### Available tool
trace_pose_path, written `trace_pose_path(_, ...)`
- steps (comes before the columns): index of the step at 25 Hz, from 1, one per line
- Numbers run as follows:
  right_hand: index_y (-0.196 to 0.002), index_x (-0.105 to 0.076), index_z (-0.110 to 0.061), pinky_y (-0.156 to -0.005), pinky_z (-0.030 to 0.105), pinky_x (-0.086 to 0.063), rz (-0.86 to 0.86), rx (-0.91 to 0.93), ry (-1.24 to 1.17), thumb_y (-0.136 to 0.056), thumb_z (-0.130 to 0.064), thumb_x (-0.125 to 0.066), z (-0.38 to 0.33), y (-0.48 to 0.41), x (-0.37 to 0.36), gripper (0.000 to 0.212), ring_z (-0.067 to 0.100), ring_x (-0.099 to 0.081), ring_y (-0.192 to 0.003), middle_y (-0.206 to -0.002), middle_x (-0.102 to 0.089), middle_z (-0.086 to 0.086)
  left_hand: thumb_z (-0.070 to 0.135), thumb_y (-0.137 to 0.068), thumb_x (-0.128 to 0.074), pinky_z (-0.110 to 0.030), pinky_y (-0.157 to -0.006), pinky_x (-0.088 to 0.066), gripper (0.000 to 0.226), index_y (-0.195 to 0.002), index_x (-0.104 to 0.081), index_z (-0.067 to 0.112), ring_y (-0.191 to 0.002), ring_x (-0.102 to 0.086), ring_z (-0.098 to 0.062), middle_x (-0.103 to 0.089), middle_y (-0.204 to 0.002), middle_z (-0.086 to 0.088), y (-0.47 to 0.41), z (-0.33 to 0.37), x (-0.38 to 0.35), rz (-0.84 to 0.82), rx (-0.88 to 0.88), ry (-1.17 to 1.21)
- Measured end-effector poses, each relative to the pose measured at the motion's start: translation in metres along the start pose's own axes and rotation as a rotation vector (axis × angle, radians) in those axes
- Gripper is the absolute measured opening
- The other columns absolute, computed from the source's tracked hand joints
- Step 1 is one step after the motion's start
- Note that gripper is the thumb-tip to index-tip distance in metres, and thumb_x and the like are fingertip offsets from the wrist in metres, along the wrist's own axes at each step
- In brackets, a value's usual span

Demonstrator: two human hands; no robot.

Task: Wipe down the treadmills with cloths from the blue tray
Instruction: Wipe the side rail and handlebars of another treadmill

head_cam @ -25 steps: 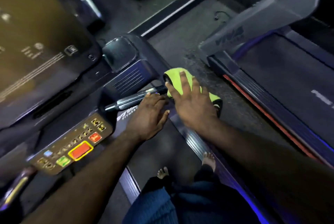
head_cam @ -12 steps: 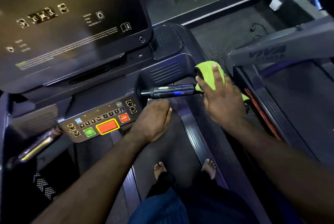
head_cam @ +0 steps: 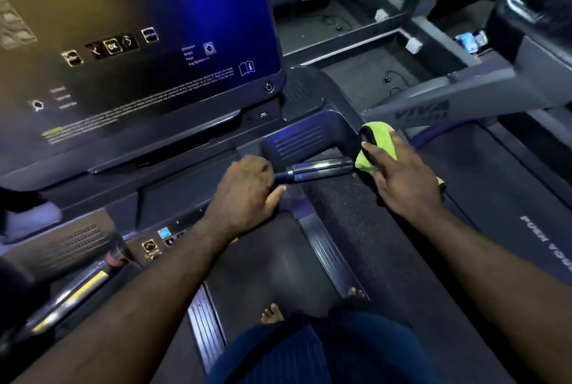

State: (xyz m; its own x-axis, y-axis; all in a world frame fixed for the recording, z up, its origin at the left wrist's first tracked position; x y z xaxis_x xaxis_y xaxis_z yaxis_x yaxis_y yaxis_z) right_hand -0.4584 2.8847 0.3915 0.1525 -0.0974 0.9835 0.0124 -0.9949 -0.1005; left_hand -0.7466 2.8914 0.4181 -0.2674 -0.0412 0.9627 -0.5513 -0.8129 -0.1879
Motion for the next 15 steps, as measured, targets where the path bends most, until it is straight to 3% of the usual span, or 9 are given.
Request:
trace_pose_path(1, -0.155, -0.041, -0.047, -0.106, 0.051, -0.052, 0.024, -0.055, -0.136, -0.096, -0.024, -0.062, -0.001, 0.010, 0.005, 0.067, 0.035, -0.044, -0.144, -0.171, -0.026, 0.008, 0.054, -0.088, -0.063, -0.047, -0.088, -0.051, 0.042, -0.089, -0.063, 0.012, -0.109, -0.060, -0.036, -0.066, -0.117, -0.014, -0.002, -0.010, 0.001, 0.000, -0.019, 0.034)
trace_pose_path(3, -0.154, -0.040, -0.052, -0.117, 0.049, -0.044, 0.108, -0.212, -0.454, -0.098, -0.024, -0.061, -0.006, 0.026, 0.014, 0.066, 0.024, -0.040, -0.150, -0.168, -0.033, 0.001, 0.069, -0.074, -0.075, -0.050, -0.117, -0.039, 0.079, -0.124, -0.060, 0.010, -0.141, -0.046, -0.035, -0.049, -0.153, -0.016, -0.007, -0.033, -0.008, -0.098, -0.009, 0.071)
trace_pose_path(4, -0.155, -0.040, -0.053, -0.121, 0.049, -0.040, 0.185, -0.272, -0.594, -0.099, -0.026, -0.061, -0.014, 0.031, 0.021, 0.065, 0.021, -0.039, -0.151, -0.166, -0.036, 0.001, 0.076, -0.069, -0.076, -0.050, -0.125, -0.028, 0.102, -0.142, -0.050, 0.010, -0.150, -0.036, -0.033, -0.038, -0.163, -0.016, -0.011, -0.044, -0.018, -0.178, 0.023, 0.077)
trace_pose_path(6, -0.157, -0.037, -0.050, -0.125, 0.044, -0.033, 0.307, -0.303, -0.742, -0.102, -0.038, -0.056, -0.049, 0.033, 0.026, 0.059, 0.023, -0.037, -0.152, -0.165, -0.037, 0.007, 0.086, -0.063, -0.075, -0.045, -0.131, -0.011, 0.131, -0.159, -0.028, 0.011, -0.158, -0.022, -0.028, -0.024, -0.171, -0.012, -0.017, -0.057, -0.036, -0.305, 0.101, 0.123)
trace_pose_path(8, -0.160, -0.033, -0.048, -0.127, 0.032, -0.023, 0.249, -0.261, -0.681, -0.104, -0.055, -0.042, -0.104, 0.019, 0.009, 0.057, 0.024, -0.025, -0.158, -0.173, -0.021, 0.007, 0.088, -0.057, -0.077, -0.040, -0.131, -0.006, 0.145, -0.164, -0.017, 0.009, -0.160, -0.013, -0.023, -0.016, -0.174, -0.008, -0.018, -0.065, -0.049, -0.371, 0.194, 0.218)
trace_pose_path(10, -0.157, -0.039, -0.050, -0.123, 0.042, -0.026, 0.087, -0.186, -0.423, -0.105, -0.063, -0.031, -0.158, -0.001, -0.027, 0.054, 0.027, -0.022, -0.157, -0.174, -0.018, -0.001, 0.081, -0.055, -0.083, -0.041, -0.132, -0.010, 0.151, -0.165, -0.013, 0.007, -0.161, -0.010, -0.024, -0.011, -0.174, -0.009, -0.021, -0.067, -0.053, -0.387, 0.208, 0.228)
trace_pose_path(13, -0.127, -0.071, -0.040, -0.118, 0.058, -0.029, 0.091, -0.063, -0.120, -0.107, -0.055, -0.033, -0.185, -0.038, -0.048, 0.045, 0.027, -0.050, -0.138, -0.142, -0.064, -0.008, 0.083, -0.049, -0.083, -0.042, -0.132, -0.007, 0.160, -0.166, -0.006, 0.006, -0.162, -0.001, -0.021, -0.003, -0.175, -0.009, -0.020, -0.064, -0.056, -0.430, 0.207, 0.211)
trace_pose_path(15, -0.108, -0.078, -0.030, -0.119, 0.057, -0.028, 0.094, 0.014, -0.049, -0.105, -0.051, -0.035, -0.180, -0.058, -0.047, 0.048, 0.026, -0.065, -0.112, -0.111, -0.076, -0.004, 0.087, -0.045, -0.081, -0.040, -0.132, -0.002, 0.165, -0.166, -0.002, 0.007, -0.161, 0.004, -0.017, 0.001, -0.176, -0.006, -0.021, -0.062, -0.056, -0.466, 0.224, 0.198)
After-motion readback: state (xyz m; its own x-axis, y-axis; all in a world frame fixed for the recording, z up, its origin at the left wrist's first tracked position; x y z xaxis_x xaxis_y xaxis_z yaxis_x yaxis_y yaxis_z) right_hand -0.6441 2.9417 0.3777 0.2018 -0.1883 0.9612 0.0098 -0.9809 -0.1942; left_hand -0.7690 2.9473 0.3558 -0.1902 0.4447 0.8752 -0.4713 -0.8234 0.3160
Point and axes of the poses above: each hand's wrist, its own y-axis away from the middle knuckle, its own x-axis out of the back of the hand, z = x × y, the point moved 9 cm from there along -y, towards the middle knuckle
